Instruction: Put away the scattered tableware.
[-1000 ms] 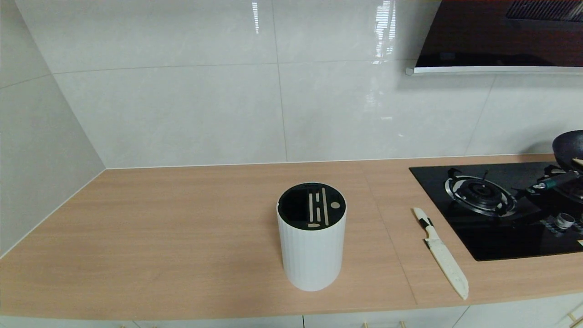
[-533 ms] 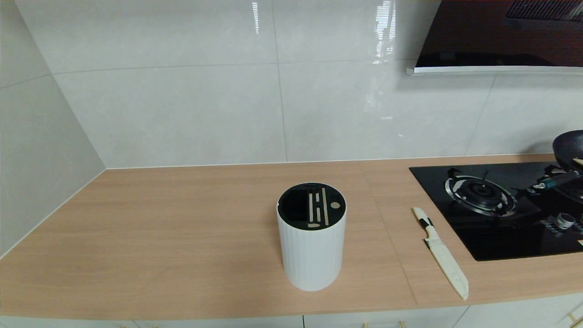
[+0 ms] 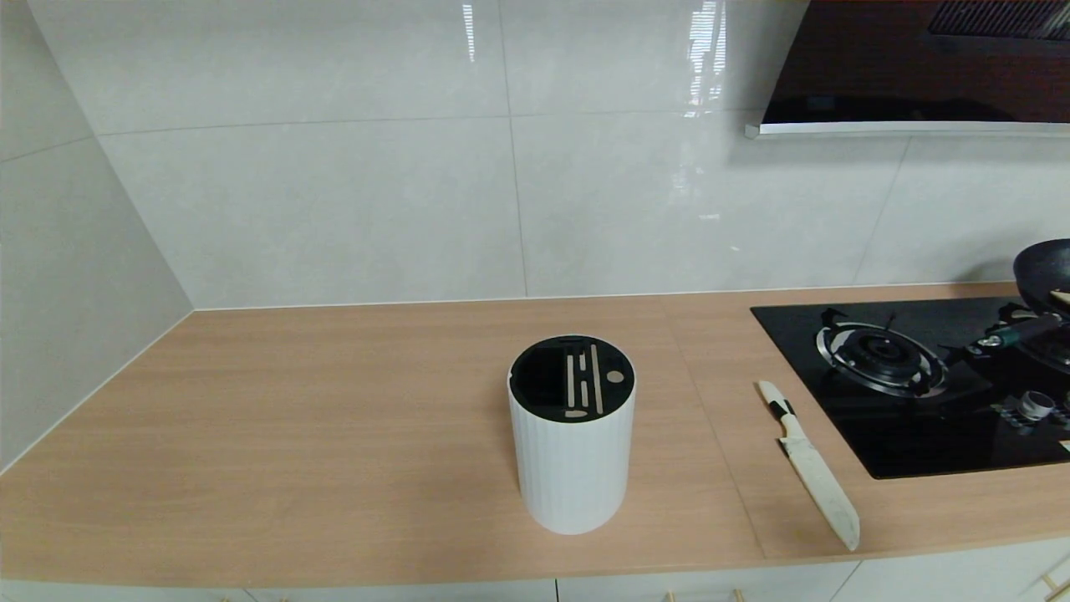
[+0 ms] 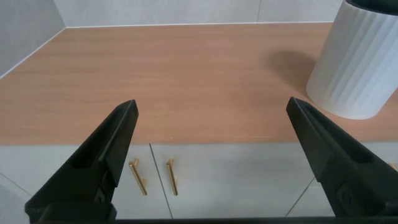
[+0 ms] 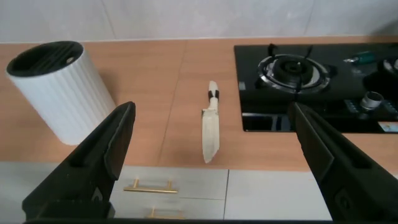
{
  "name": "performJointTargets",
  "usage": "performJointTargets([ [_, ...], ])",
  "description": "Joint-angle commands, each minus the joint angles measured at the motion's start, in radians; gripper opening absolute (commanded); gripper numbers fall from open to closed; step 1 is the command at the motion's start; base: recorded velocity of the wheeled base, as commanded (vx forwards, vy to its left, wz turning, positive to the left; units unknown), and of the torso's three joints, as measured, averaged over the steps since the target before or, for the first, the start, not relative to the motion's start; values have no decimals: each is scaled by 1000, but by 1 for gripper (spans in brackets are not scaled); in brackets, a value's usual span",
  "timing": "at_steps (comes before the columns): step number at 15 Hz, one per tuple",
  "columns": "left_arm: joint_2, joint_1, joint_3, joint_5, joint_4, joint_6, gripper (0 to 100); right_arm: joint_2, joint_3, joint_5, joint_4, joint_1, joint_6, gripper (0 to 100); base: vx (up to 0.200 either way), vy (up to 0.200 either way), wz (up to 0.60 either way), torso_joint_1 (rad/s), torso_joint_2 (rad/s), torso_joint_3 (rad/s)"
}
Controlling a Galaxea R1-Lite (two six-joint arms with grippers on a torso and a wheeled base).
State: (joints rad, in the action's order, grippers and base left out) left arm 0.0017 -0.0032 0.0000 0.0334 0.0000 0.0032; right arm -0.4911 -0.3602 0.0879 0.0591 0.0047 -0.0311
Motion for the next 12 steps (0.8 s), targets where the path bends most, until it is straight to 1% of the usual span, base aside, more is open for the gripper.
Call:
performJointTargets([
  [1,0,0,0,0,0,0,100,-400,-155,9,93,1,-3,100,0,0,0,0,0,0],
  [3,0,0,0,0,0,0,100,-653,-207,4,225,52,-9,100,0,0,0,0,0,0],
  [5,0,0,0,0,0,0,100,-863,-244,-36,300,69,-7,100,0,0,0,0,0,0],
  [6,0,0,0,0,0,0,100,-952,-264,-59,317,75,-4,100,0,0,0,0,0,0],
  [8,0,0,0,0,0,0,100,-1115,-313,-68,346,75,-1,100,0,0,0,0,0,0],
  [12,0,0,0,0,0,0,100,-1327,-312,-80,449,97,2,100,0,0,0,0,0,0],
])
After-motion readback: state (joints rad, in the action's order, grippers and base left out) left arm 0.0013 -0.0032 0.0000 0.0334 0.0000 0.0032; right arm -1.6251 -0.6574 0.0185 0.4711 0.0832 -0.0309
